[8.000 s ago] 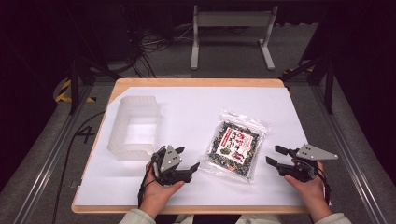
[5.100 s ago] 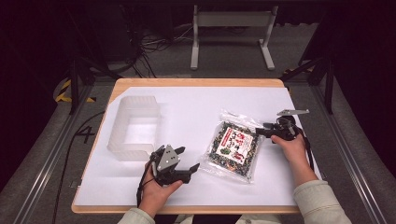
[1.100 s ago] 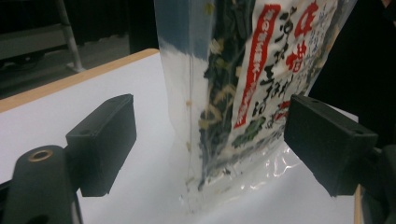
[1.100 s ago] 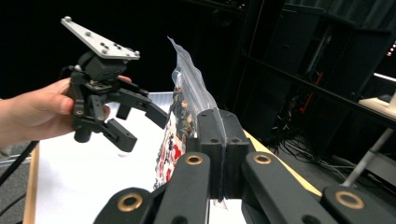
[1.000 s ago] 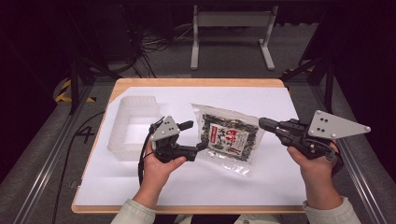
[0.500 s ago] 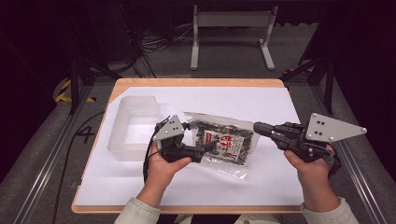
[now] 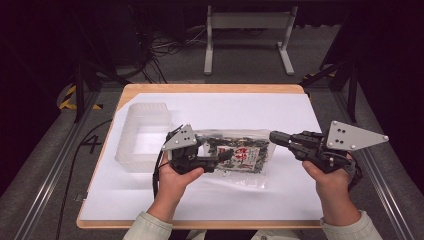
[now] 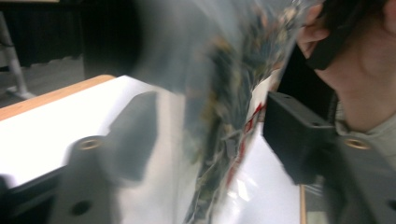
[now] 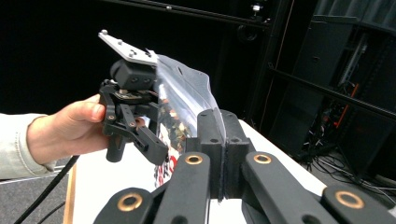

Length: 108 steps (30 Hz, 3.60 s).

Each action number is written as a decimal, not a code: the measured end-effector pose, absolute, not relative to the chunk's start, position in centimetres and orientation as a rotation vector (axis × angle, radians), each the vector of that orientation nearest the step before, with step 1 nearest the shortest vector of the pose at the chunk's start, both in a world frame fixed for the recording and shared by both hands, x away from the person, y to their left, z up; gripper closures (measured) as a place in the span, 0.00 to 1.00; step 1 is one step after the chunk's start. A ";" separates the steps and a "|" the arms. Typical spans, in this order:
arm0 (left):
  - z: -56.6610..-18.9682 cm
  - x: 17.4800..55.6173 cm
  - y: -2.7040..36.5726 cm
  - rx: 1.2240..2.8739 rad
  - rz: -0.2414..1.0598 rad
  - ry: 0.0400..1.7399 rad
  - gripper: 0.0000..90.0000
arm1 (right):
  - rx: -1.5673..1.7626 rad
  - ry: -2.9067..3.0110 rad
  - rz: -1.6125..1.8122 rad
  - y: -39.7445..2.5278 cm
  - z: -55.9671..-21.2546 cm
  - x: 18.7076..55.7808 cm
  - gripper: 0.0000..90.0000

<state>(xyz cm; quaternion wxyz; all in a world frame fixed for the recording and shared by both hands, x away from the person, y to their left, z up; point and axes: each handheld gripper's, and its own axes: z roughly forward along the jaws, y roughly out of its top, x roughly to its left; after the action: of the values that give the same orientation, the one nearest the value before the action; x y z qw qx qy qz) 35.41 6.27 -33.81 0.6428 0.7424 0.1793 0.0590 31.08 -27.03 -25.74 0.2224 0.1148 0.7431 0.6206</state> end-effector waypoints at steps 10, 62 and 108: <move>-33.4 34.6 5.8 1.718 0.140 0.301 0.72 | 0.381 2.014 1.693 -27.6 -26.1 31.6 1.00; -28.6 36.7 13.3 1.684 0.280 0.352 0.80 | 0.867 2.119 1.518 -32.4 -33.0 35.6 0.46; -27.8 37.6 21.1 1.567 0.595 0.536 0.80 | 1.037 2.208 1.371 -34.4 -39.0 38.8 0.44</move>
<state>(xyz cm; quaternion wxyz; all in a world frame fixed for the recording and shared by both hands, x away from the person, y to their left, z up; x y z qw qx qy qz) 37.62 21.11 -27.84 0.6373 0.6863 0.2345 0.2606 38.82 -34.36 -38.98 0.1707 0.3652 0.7774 0.4828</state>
